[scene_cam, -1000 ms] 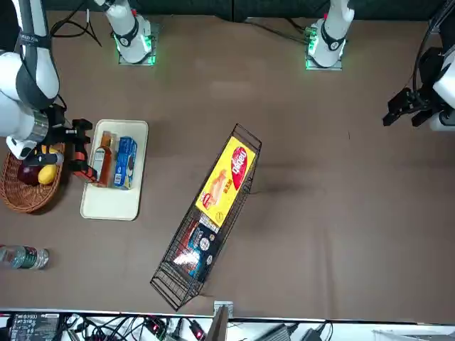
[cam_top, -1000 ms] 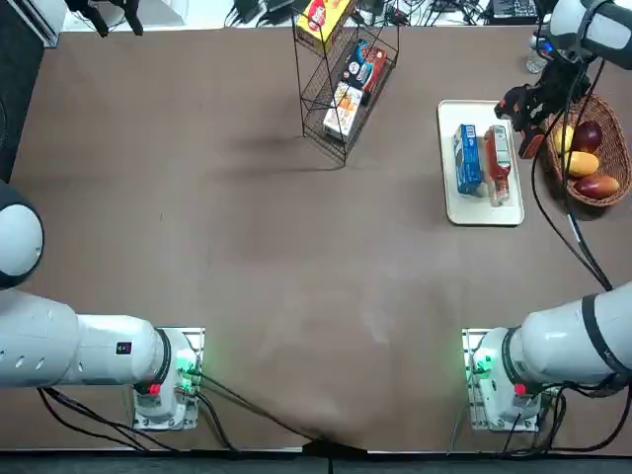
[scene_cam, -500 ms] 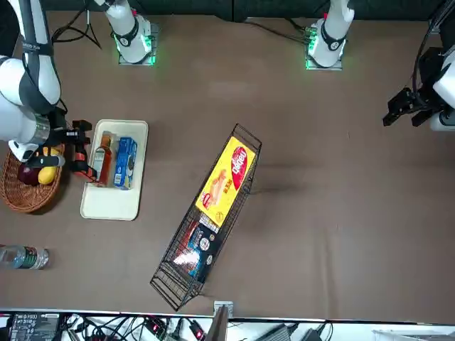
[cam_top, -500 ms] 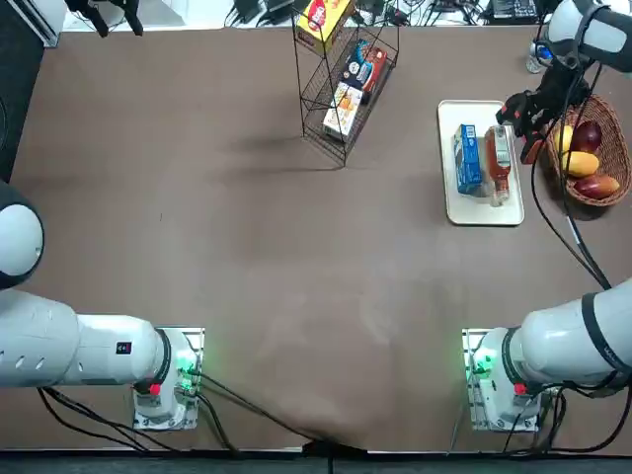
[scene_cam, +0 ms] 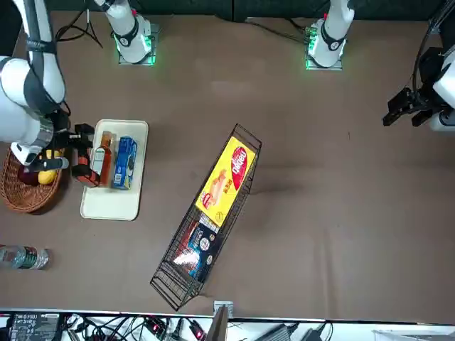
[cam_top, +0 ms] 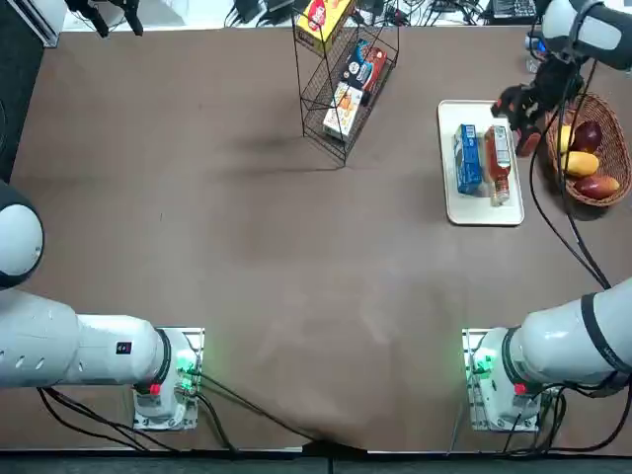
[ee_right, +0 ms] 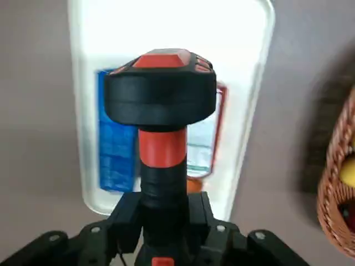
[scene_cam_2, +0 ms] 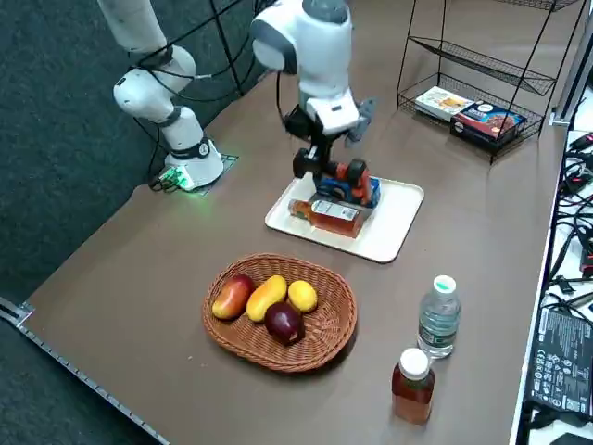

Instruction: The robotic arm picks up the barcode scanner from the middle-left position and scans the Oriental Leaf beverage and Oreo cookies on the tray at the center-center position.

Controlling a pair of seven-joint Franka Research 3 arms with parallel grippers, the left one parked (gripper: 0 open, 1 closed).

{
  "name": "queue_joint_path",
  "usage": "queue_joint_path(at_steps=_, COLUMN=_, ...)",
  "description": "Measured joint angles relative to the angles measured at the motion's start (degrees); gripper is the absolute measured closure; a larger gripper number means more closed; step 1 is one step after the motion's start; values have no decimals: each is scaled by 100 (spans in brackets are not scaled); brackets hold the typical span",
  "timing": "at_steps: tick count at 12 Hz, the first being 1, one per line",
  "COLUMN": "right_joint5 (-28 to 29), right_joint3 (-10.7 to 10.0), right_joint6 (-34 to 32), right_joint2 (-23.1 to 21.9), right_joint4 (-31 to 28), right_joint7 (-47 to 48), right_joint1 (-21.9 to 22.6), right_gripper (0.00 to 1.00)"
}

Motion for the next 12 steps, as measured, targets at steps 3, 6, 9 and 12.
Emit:
queue_joint_path(at_steps=3, right_joint5=51, right_joint3=112, right_joint6=-4, right_joint2=-81, right_joint4=195, right_joint7=653, right_joint1=644, right_gripper=57)
queue_joint_path(at_steps=6, right_joint5=319, right_joint3=164, right_joint6=167, right_joint2=-72, right_joint4=221, right_joint7=1349, right_joint1=1395, right_gripper=57)
queue_joint_path(at_steps=9, right_joint5=356, right_joint3=174, right_joint6=501, right_joint2=49, right_joint4=188, right_joint7=2010, right_joint1=1921, right_gripper=57)
queue_joint_path(at_steps=12, right_joint5=359, right_joint3=178, right_joint6=1300, right_joint2=405, right_joint4=117, right_joint7=3089, right_joint1=2579, right_gripper=57)
